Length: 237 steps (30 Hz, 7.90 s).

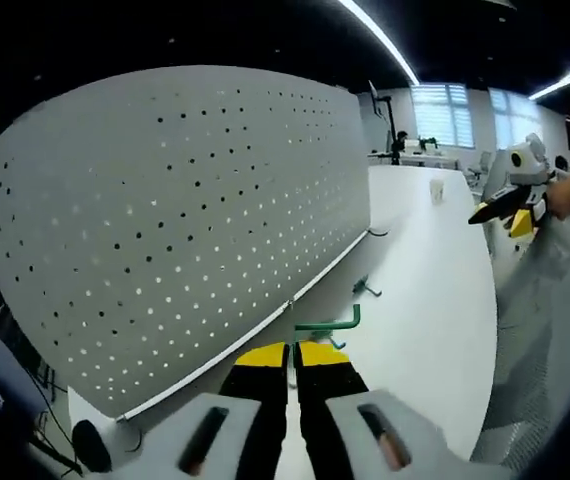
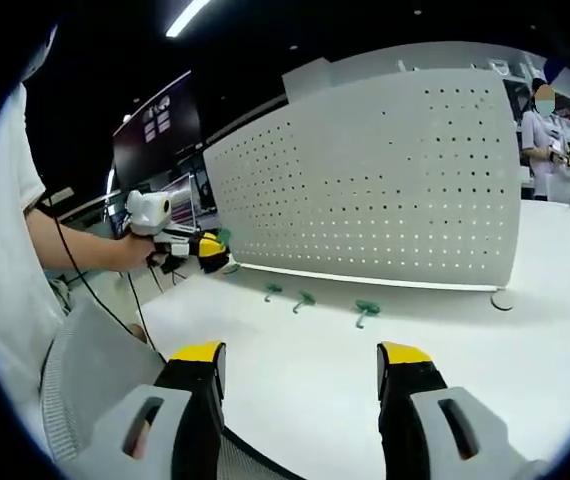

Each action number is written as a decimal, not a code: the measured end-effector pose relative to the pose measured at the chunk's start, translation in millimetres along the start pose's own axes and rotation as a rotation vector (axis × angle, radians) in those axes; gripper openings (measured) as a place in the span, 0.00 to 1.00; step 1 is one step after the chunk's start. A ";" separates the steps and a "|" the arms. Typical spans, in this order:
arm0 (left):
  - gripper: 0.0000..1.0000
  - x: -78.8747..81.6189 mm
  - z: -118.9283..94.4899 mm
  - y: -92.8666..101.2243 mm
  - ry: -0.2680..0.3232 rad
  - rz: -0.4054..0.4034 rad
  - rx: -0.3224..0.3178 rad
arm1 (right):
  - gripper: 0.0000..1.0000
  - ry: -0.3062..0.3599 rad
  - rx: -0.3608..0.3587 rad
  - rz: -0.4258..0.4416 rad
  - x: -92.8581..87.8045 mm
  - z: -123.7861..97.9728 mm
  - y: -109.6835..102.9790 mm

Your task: Insert the hook assembly into the mounting plate slot until the hook locks in place.

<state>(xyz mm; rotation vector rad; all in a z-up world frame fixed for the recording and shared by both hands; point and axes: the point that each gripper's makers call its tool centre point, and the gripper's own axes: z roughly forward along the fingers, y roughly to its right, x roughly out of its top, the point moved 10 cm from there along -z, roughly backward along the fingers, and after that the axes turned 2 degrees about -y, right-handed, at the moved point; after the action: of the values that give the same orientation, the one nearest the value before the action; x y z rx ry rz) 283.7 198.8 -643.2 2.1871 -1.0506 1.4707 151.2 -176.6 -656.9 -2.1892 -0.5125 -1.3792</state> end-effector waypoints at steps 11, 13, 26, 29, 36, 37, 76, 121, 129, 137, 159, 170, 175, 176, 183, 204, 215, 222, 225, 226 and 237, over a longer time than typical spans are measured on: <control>0.01 13.5 -14.2 14.0 0.144 -0.079 0.049 | 0.59 0.009 -0.001 0.003 0.8 -0.3 -0.4; 0.01 15.7 -16.0 16.1 0.159 -0.081 0.053 | 0.59 0.009 -0.002 0.003 0.9 -0.3 -0.6; 0.02 23.8 -32.4 34.0 0.262 -0.095 0.083 | 0.57 0.006 0.002 0.012 -0.1 -2.8 -0.7; 0.02 25.2 -35.8 36.8 0.299 -0.126 0.098 | 0.57 0.006 0.001 0.015 -0.6 -3.1 -1.2; 0.02 28.8 -40.0 39.1 0.352 -0.169 0.120 | 0.56 0.006 -0.003 0.012 -0.1 -2.7 -0.7; 0.02 29.2 -40.1 39.4 0.356 -0.180 0.117 | 0.56 0.006 -0.002 0.015 -0.1 -2.5 -0.6; 0.02 40.9 -33.4 42.4 0.362 -0.175 0.094 | 0.56 0.279 0.116 -0.045 33.0 -2.8 -17.3; 0.02 51.7 -22.3 62.5 0.366 -0.163 0.049 | 0.40 0.252 0.320 -0.095 87.0 81.2 -64.7; 0.02 56.0 -18.3 69.2 0.367 -0.157 0.034 | 0.38 0.269 0.343 -0.081 92.2 91.4 -73.0; 0.02 58.9 -17.0 75.9 0.372 -0.159 0.020 | 0.35 0.281 0.363 -0.060 94.9 98.8 -80.6; 0.02 62.9 -20.2 81.7 0.386 -0.192 0.024 | 0.20 0.324 0.366 -0.016 105.1 112.9 -88.0; 0.02 66.4 -20.3 83.3 0.386 -0.175 0.020 | 0.12 0.324 0.387 0.003 106.5 118.0 -90.2; 0.02 67.7 -19.8 84.3 0.385 -0.163 0.019 | 0.07 0.349 0.370 0.018 108.8 120.2 -90.9; 0.02 67.9 -19.9 84.1 0.385 -0.163 0.019 | 0.06 0.350 0.367 0.016 109.0 120.7 -91.0; 0.02 68.7 -20.1 84.6 0.392 -0.163 0.020 | 0.03 0.341 0.358 0.006 110.3 123.6 -91.7; 0.02 66.9 -17.7 86.2 0.381 -0.177 0.024 | 0.02 0.341 0.312 0.021 108.8 125.9 -92.8; 0.02 65.9 -18.1 85.6 0.373 -0.180 0.027 | 0.02 0.325 0.323 0.016 108.7 125.8 -93.8; 0.03 67.4 -18.8 84.7 0.377 -0.189 0.029 | 0.01 0.328 0.331 0.006 110.2 125.0 -94.0; 0.03 67.7 -19.1 83.9 0.380 -0.178 0.035 | 0.01 0.329 0.333 0.000 111.3 125.1 -94.5; 0.04 68.0 -19.5 83.7 0.381 -0.178 0.034 | 0.01 0.329 0.338 0.011 111.7 125.1 -94.5; 0.59 58.7 -12.8 80.5 0.318 -0.186 0.062 | 0.01 0.332 0.313 0.020 111.7 123.1 -89.7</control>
<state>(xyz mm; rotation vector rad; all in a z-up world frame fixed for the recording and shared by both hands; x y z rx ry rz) 229.9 127.7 -597.0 1.9426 -0.6858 1.7074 236.6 -26.0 -581.3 -1.6741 -0.5378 -1.4994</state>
